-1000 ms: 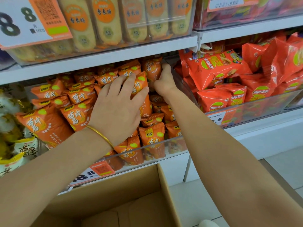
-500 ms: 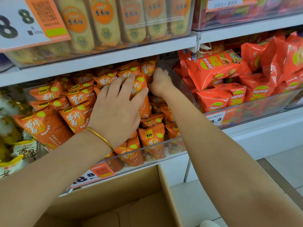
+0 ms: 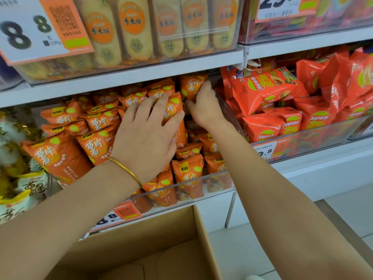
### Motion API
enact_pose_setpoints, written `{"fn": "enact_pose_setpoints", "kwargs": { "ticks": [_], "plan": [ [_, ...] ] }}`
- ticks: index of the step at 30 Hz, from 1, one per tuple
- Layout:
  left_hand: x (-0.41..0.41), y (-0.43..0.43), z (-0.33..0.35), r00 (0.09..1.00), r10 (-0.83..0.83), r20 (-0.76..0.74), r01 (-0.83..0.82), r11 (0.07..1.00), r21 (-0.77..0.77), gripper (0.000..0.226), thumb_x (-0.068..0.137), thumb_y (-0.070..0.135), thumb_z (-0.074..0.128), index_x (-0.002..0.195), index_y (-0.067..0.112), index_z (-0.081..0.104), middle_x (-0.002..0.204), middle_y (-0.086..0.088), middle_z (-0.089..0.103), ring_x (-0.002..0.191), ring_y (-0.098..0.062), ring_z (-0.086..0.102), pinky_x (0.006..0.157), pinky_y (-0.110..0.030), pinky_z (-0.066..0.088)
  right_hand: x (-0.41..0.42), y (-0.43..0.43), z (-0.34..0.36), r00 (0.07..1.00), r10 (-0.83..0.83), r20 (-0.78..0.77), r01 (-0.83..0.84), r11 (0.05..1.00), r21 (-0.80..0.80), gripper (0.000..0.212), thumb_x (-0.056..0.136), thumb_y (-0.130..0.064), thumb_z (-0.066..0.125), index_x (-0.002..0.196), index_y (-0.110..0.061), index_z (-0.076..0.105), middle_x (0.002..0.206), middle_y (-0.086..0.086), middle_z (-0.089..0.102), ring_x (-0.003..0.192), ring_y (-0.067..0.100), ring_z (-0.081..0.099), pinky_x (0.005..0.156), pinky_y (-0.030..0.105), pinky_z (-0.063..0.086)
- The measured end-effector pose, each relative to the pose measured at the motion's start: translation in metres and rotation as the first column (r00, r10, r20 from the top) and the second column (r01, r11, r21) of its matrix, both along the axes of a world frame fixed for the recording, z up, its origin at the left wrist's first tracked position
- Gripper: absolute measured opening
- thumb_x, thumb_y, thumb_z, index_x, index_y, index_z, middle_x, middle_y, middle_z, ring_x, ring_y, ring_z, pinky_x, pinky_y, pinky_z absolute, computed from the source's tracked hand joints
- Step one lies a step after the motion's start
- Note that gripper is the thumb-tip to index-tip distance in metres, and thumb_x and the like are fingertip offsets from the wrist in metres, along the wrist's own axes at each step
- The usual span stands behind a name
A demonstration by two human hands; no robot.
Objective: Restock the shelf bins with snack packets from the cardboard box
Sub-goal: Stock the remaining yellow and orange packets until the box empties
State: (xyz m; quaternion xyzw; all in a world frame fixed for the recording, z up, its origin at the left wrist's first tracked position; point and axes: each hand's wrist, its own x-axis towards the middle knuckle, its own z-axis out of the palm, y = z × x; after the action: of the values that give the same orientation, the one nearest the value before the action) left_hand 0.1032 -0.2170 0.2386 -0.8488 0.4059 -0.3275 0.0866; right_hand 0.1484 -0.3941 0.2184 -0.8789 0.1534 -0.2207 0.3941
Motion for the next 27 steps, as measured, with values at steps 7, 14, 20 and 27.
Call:
{"fn": "enact_pose_setpoints", "kwargs": {
  "ticks": [7, 14, 20, 27],
  "plan": [
    [0.000, 0.000, 0.000, 1.000, 0.022, 0.004, -0.022, 1.000, 0.019, 0.052, 0.085, 0.033, 0.037, 0.132, 0.017, 0.054, 0.140, -0.023, 0.044, 0.125, -0.042, 0.043, 0.101, -0.056, 0.033, 0.010, 0.003, 0.009, 0.979, 0.021, -0.205, -0.046, 0.992, -0.115, 0.080, 0.095, -0.034, 0.052, 0.149, 0.003, 0.004, 0.150, 0.022, 0.025, 0.138, 0.039, 0.027, 0.111, 0.044, 0.026],
    [0.002, 0.000, -0.001, 1.000, 0.027, -0.005, -0.027, 1.000, 0.009, 0.052, 0.085, 0.034, 0.036, 0.131, 0.018, 0.055, 0.140, -0.021, 0.044, 0.126, -0.041, 0.043, 0.103, -0.058, 0.032, 0.003, 0.005, -0.007, 1.000, -0.011, -0.010, 0.009, 0.987, -0.160, 0.084, 0.094, -0.024, 0.056, 0.150, -0.001, -0.001, 0.143, 0.025, 0.034, 0.126, 0.043, 0.042, 0.102, 0.049, 0.037],
    [0.002, 0.000, -0.002, 0.999, 0.037, -0.003, -0.037, 0.999, 0.020, 0.052, 0.085, 0.034, 0.035, 0.132, 0.019, 0.054, 0.141, -0.021, 0.043, 0.127, -0.041, 0.042, 0.103, -0.057, 0.032, 0.004, 0.004, -0.013, 0.999, -0.019, -0.042, 0.011, 0.981, -0.193, 0.059, 0.095, -0.025, 0.055, 0.139, 0.000, 0.025, 0.133, 0.023, 0.045, 0.118, 0.039, 0.050, 0.091, 0.045, 0.044],
    [0.000, 0.000, 0.000, 0.999, 0.041, -0.017, -0.040, 0.999, 0.025, 0.052, 0.085, 0.035, 0.035, 0.131, 0.019, 0.055, 0.139, -0.022, 0.045, 0.126, -0.042, 0.043, 0.103, -0.057, 0.032, -0.003, 0.004, -0.005, 0.995, -0.003, -0.103, -0.014, 0.986, -0.166, 0.078, 0.094, -0.028, 0.057, 0.147, 0.002, 0.011, 0.141, 0.024, 0.039, 0.127, 0.037, 0.043, 0.100, 0.044, 0.039]
  ]
}}
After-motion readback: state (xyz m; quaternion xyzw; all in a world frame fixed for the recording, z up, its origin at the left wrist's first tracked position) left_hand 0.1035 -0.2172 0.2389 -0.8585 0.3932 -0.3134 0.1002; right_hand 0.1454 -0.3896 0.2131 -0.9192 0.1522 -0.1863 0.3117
